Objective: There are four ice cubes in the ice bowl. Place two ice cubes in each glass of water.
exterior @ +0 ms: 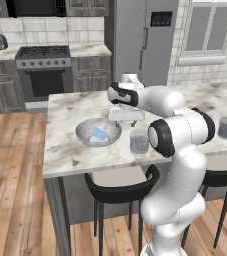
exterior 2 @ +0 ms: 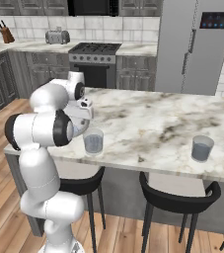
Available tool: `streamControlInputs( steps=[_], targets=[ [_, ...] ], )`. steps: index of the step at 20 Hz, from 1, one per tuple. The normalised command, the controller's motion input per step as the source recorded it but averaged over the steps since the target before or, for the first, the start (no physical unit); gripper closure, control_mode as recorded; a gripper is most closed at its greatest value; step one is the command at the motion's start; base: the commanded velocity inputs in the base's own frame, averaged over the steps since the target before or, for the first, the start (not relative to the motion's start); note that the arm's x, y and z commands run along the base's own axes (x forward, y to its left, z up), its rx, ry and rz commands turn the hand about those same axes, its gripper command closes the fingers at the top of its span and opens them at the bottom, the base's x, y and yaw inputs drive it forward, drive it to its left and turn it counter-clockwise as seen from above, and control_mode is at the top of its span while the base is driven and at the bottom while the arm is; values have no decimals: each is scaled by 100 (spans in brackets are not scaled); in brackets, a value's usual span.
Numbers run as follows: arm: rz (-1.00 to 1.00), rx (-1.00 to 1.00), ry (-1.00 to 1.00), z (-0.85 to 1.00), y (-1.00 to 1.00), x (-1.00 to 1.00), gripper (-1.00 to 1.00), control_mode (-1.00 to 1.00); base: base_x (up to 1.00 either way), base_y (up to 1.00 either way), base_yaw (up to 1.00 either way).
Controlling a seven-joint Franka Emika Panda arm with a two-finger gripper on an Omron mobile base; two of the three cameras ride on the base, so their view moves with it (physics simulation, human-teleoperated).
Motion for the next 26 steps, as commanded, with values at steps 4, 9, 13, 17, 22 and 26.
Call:
streamControlInputs(
  steps=[4, 9, 13, 17, 22, 26],
  targets=[
    [19, 0, 2, -5, 53, 7, -100, -100, 0, 0, 0],
    [27, 0, 0, -21, 51, 18, -100, -100, 0, 0, 0],
    [29, -1, 0, -26, 20, 43, -100, -100, 0, 0, 0],
    [33, -5, 3, -31, 2, 50, -100, -100, 0, 0, 0],
    [26, -3, 2, -8, 7, 43, -100, -100, 0, 0, 0],
    [5, 0, 1, -8, 21, 27, -100, -100, 0, 0, 0]
  ],
)
